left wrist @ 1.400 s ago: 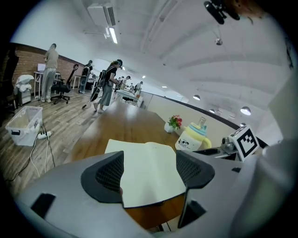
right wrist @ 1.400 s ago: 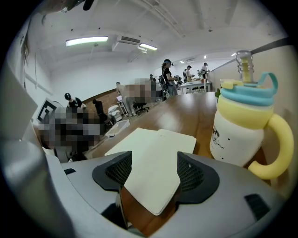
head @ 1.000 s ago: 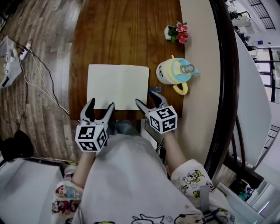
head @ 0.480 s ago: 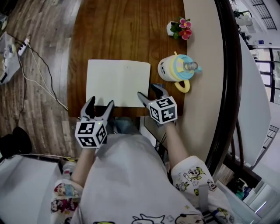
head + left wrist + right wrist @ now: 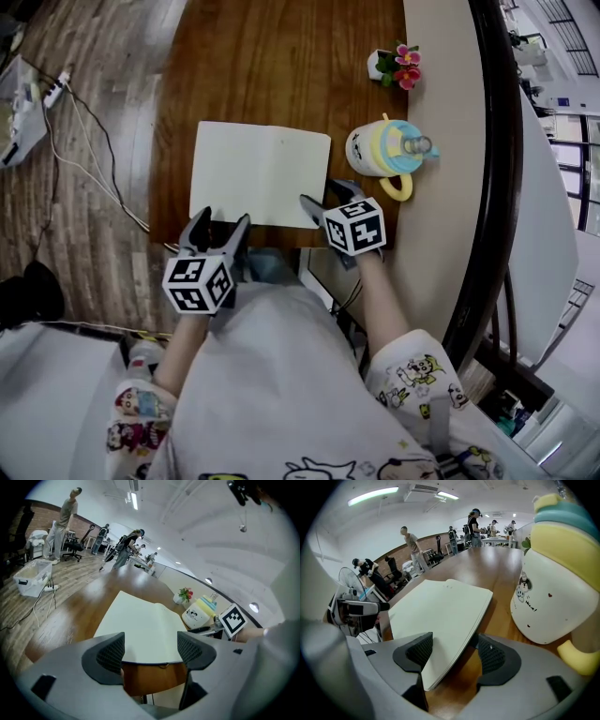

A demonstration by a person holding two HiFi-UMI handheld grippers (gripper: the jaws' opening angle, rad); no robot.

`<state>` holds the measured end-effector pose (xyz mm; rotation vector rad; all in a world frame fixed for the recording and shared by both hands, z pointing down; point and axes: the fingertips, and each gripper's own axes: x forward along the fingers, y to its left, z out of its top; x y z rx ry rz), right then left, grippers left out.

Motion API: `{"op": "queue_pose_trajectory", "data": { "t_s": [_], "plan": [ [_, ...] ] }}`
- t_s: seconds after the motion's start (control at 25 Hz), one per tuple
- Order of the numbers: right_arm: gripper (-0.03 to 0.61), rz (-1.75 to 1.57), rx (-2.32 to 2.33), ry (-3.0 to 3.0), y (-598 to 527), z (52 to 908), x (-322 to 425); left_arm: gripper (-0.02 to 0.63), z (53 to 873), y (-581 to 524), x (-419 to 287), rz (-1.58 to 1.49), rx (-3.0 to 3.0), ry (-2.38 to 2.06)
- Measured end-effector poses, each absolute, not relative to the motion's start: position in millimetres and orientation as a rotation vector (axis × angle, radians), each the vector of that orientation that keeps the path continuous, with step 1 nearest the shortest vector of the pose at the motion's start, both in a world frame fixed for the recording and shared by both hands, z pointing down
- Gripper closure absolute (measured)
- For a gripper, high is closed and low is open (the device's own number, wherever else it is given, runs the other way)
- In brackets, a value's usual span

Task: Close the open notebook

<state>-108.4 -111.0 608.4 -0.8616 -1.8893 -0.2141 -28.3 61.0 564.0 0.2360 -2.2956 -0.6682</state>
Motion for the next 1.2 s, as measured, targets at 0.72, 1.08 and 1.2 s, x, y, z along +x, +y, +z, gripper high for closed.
{"op": "queue_pose_trajectory", "data": {
  "t_s": [0.72, 1.08, 1.2],
  "plan": [
    [0.31, -0.223, -0.841, -1.845, -112, 610, -110, 0.288, 566, 46, -10, -1.039, 0.254, -2.246],
    [0.31, -0.225, -0.835, -1.843, -112, 608, -110, 0.288, 572, 27, -4, -1.186, 0.287, -2.156],
    [0.31, -0.224, -0.831, -1.84, -112, 608, -110, 0.288, 574, 23, -4, -1.328, 0.26, -2.082]
  ]
}}
